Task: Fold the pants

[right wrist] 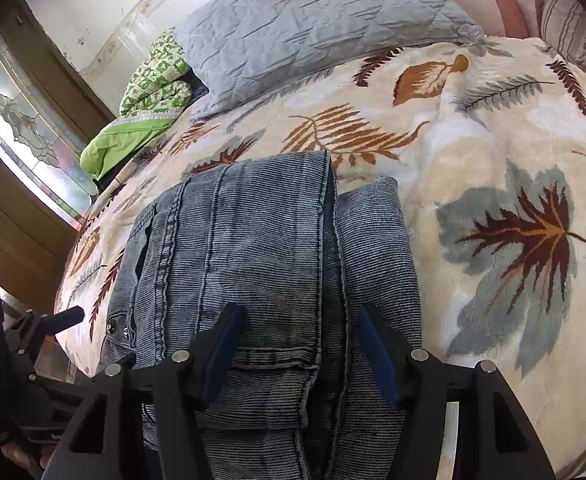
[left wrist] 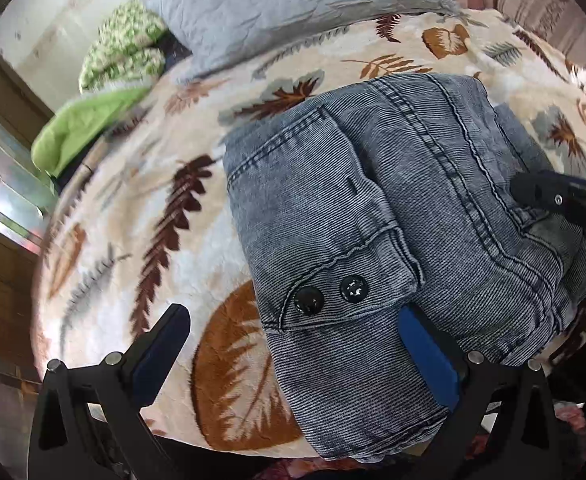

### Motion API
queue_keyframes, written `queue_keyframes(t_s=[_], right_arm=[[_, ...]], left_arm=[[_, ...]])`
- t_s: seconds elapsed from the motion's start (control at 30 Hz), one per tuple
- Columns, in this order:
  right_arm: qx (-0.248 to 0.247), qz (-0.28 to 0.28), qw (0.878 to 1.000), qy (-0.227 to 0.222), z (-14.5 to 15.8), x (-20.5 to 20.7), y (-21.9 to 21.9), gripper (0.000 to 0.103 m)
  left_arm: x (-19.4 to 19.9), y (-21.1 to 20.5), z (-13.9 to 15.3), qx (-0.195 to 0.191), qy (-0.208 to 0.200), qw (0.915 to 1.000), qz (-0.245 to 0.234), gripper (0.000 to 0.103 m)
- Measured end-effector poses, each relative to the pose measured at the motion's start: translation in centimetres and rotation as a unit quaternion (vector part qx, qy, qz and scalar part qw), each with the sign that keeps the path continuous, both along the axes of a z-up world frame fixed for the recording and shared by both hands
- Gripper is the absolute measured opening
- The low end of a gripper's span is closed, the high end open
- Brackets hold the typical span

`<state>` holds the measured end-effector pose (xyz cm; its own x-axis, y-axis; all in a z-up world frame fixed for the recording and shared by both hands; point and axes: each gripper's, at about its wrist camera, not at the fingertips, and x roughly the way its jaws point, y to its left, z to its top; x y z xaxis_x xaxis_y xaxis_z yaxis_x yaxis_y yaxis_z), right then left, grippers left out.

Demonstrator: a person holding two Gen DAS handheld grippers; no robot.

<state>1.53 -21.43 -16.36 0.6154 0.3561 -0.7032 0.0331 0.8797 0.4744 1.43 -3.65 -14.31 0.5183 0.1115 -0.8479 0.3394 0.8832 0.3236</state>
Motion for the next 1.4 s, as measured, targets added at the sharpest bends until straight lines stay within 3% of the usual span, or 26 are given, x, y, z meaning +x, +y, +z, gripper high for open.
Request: queue_keyframes(t_s=[0.1, 0.33, 1.4], right_arm=[[-0.007, 0.001, 1.000, 0.000, 0.0, 0.0, 0.1, 0.064], [-0.008, 0.003, 1.000, -0.001, 0.0, 0.0, 0.2, 0.064], [-0.014, 0.005, 1.000, -0.004, 0.0, 0.0, 0.4, 0.066]], left_arm=[[-0.2, -0.4, -0.1, 0.013, -0.011, 0.9998, -0.013, 0.103], [0.7, 0.6, -0.3, -0.017, 0.011, 0.9998, -0.001, 0.103], [1.2, 0.9, -0.9, -0.036, 0.017, 0.9990, 0.021, 0.103]])
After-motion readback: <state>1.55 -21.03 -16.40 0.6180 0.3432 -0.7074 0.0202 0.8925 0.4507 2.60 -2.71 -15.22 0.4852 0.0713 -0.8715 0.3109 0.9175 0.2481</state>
